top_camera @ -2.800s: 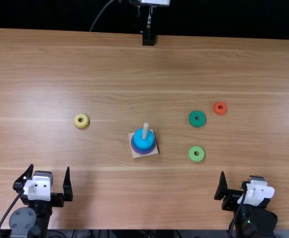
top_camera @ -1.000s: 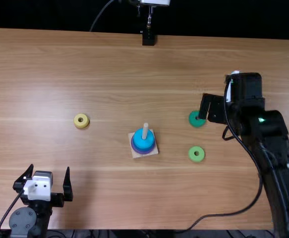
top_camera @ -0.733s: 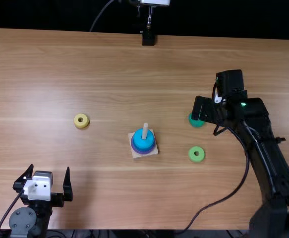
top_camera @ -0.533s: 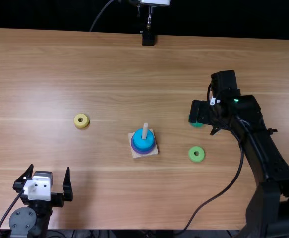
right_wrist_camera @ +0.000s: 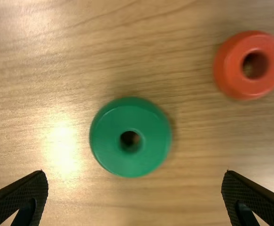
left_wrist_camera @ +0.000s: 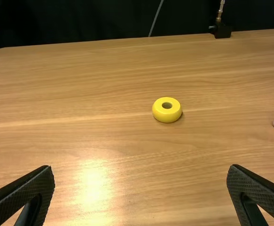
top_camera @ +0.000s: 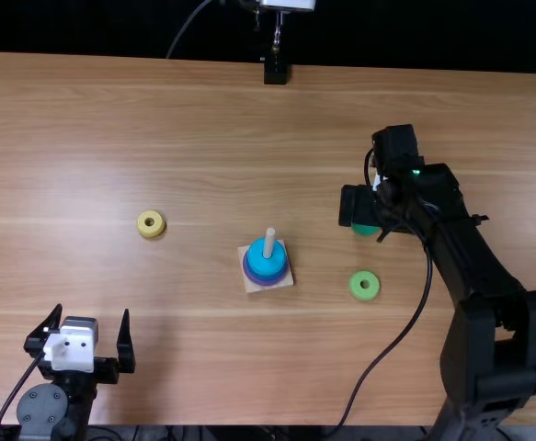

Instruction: Build the Hanoi tower: stack the rings onto the peg from bottom to top in this color order: purple, dark blue, light blue, dark green, light green, yellow, orange.

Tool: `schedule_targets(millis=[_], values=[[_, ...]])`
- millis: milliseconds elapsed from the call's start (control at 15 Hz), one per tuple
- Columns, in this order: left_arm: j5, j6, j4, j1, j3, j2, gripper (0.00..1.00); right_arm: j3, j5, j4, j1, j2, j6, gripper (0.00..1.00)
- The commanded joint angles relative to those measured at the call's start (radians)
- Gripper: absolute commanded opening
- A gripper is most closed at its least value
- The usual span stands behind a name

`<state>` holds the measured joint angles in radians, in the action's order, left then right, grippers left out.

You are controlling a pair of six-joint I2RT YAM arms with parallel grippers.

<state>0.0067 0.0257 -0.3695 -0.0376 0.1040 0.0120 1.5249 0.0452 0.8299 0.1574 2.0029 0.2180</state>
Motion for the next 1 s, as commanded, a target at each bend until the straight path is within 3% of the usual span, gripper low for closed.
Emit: schedule_targets(millis=[0,933], values=[[0.001,0.013,-0.080,0.007,-0.104,-0.012,1.00,0.021,0.010,0.001,0.011,0.034,-0.003,1.00],[0.001,0.013,-0.080,0.007,-0.104,-0.012,1.00,0.021,0.014,-0.118,0.005,0.122,-0.003,1.00]])
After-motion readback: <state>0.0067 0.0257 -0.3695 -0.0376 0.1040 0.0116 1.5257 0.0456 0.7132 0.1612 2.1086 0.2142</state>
